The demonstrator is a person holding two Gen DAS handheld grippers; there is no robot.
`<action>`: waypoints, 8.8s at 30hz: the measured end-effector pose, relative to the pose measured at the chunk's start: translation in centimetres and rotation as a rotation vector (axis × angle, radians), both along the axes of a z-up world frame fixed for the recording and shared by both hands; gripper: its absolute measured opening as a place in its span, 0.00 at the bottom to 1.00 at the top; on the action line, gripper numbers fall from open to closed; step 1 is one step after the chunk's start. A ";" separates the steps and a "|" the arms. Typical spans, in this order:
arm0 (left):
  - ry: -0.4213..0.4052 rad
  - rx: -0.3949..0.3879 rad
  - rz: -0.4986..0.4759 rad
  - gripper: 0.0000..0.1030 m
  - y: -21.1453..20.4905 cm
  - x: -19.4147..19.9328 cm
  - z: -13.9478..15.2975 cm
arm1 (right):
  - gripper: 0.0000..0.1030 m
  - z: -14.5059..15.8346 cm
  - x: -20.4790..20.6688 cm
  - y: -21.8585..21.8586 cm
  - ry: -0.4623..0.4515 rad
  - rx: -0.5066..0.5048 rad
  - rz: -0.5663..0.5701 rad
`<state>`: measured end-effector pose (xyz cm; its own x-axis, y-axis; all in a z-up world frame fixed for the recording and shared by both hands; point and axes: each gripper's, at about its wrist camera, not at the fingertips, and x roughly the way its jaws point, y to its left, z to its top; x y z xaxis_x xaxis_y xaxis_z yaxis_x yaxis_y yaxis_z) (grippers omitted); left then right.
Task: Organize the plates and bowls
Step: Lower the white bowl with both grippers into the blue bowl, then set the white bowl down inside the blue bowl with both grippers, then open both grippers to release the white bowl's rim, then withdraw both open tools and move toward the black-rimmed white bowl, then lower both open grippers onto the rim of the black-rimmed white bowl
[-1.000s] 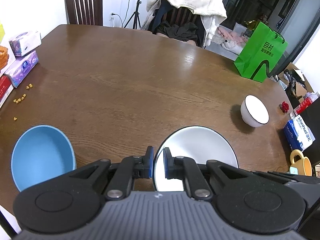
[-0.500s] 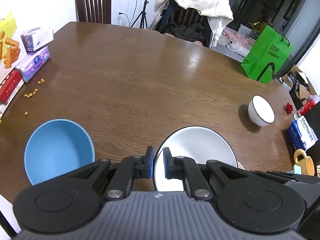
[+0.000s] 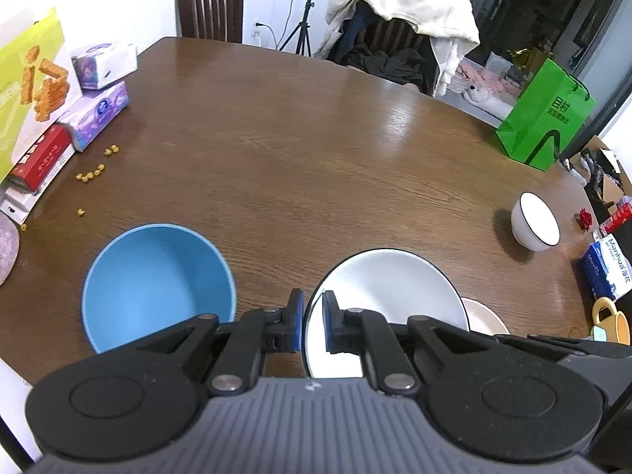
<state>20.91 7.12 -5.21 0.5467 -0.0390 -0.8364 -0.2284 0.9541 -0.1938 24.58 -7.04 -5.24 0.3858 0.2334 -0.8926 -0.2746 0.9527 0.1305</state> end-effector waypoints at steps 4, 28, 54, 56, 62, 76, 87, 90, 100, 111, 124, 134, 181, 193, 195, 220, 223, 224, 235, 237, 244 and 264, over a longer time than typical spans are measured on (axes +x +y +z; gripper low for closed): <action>0.000 -0.001 0.014 0.10 1.2 -0.4 0.0 | 0.09 0.0 -0.1 1.1 0.003 0.002 0.013; 0.006 -0.003 0.084 0.10 8.2 -1.3 -0.1 | 0.09 -0.1 -0.3 8.3 0.011 0.003 0.086; 0.043 0.031 0.118 0.10 14.8 -2.3 -2.1 | 0.09 -1.6 -0.7 16.4 0.031 -0.020 0.168; 0.049 0.035 0.114 0.10 15.0 -2.2 -2.3 | 0.09 -1.9 -0.7 16.8 0.032 -0.024 0.172; 0.064 0.045 0.099 0.10 15.5 -1.6 -3.1 | 0.10 -2.8 -0.8 17.9 0.034 -0.047 0.183; 0.107 0.065 -0.001 0.10 16.5 -0.2 -6.2 | 0.10 -5.4 -0.1 19.2 0.062 -0.069 0.189; 0.126 0.050 -0.066 0.10 17.0 0.9 -7.6 | 0.10 -6.7 0.2 19.1 0.052 -0.067 0.207; 0.141 0.063 -0.080 0.10 16.8 1.1 -8.0 | 0.09 -6.9 0.3 19.1 0.056 -0.073 0.208; 0.160 0.055 -0.092 0.10 16.8 1.7 -8.5 | 0.08 -6.9 0.8 19.3 0.050 -0.086 0.212; 0.144 0.011 -0.083 0.11 17.4 1.5 -7.9 | 0.21 -6.4 1.6 19.9 0.056 -0.087 0.232; 0.049 0.016 -0.046 0.64 17.9 -0.6 -5.3 | 0.64 -2.3 -0.1 16.6 -0.054 0.012 0.208; -0.073 -0.005 -0.080 1.00 16.2 -2.1 -3.8 | 0.82 -1.3 -0.7 11.9 -0.106 0.004 0.057; -0.153 -0.001 -0.117 1.00 2.4 -6.3 -1.7 | 0.87 0.5 -6.3 -4.6 -0.203 0.080 -0.154; -0.162 0.030 -0.176 1.00 -6.5 -6.8 -0.7 | 0.87 1.0 -8.8 -14.2 -0.255 0.072 -0.211; -0.161 0.036 -0.191 1.00 -7.6 -6.6 -0.4 | 0.87 1.2 -9.0 -15.6 -0.257 0.085 -0.229; -0.137 0.054 -0.350 1.00 -17.1 1.0 1.1 | 0.87 0.2 -8.9 -26.9 -0.281 0.150 -0.467; -0.137 0.050 -0.367 1.00 -17.9 2.4 1.0 | 0.87 -0.1 -8.4 -27.6 -0.273 0.144 -0.478; -0.135 0.047 -0.371 1.00 -18.0 2.8 0.9 | 0.87 -0.2 -8.2 -27.7 -0.271 0.139 -0.483; -0.129 0.026 -0.384 1.00 -19.4 8.4 0.7 | 0.87 -0.5 -4.4 -29.9 -0.264 0.113 -0.555; -0.129 0.025 -0.384 1.00 -19.5 9.5 0.7 | 0.87 -0.4 -3.4 -30.1 -0.277 0.124 -0.565; -0.127 0.022 -0.394 1.00 -20.5 13.3 0.2 | 0.87 -1.0 -0.1 -30.0 -0.285 0.117 -0.557; -0.102 -0.027 -0.464 1.00 -24.9 23.5 -2.2 | 0.87 -1.7 9.8 -32.3 -0.196 0.062 -0.617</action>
<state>44.41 -17.83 -7.44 0.5457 -0.3194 -0.7747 0.2418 0.9452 -0.2194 34.35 -39.32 -6.96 0.6197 -0.0345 -0.7841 0.2967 0.9352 0.1933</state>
